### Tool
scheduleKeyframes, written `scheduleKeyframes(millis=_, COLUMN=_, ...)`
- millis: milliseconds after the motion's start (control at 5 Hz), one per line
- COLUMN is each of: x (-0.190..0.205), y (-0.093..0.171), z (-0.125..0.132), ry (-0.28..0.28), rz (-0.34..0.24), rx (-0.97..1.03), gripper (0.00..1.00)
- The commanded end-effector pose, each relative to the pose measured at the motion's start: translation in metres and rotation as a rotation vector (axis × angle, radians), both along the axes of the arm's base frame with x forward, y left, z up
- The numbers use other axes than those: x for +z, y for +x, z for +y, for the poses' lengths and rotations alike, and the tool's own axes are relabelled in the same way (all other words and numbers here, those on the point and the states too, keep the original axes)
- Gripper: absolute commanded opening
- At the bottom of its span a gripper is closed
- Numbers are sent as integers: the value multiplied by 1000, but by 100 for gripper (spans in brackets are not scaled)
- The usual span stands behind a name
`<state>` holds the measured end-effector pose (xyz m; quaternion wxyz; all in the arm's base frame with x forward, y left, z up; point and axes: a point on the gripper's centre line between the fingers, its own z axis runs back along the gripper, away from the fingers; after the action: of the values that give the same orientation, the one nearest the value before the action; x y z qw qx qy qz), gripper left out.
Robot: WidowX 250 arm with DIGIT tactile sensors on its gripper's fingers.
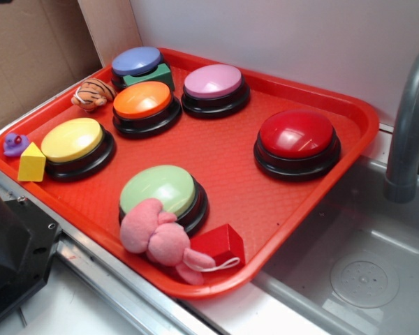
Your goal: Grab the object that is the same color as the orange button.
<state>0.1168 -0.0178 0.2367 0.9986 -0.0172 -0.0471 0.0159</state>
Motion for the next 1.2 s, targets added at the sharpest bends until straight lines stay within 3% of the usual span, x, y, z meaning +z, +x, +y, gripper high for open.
scheduleKeyframes(millis=0, x=0, y=0, z=0, ry=0, rz=0, rx=0, gripper=100)
scheduleKeyframes(millis=400, x=-26, y=20, z=33, ry=-44, rz=-40, rx=160, gripper=100)
scheduleKeyframes(millis=600, x=-42, y=32, z=55, ry=-19, rz=-92, rx=321, gripper=100)
scheduleKeyframes(millis=800, x=-63, y=47, z=86, ry=-1, rz=-79, rx=467, gripper=100)
scheduleKeyframes(millis=1000, x=-82, y=62, z=115, ry=65, rz=-109, rx=622, gripper=100)
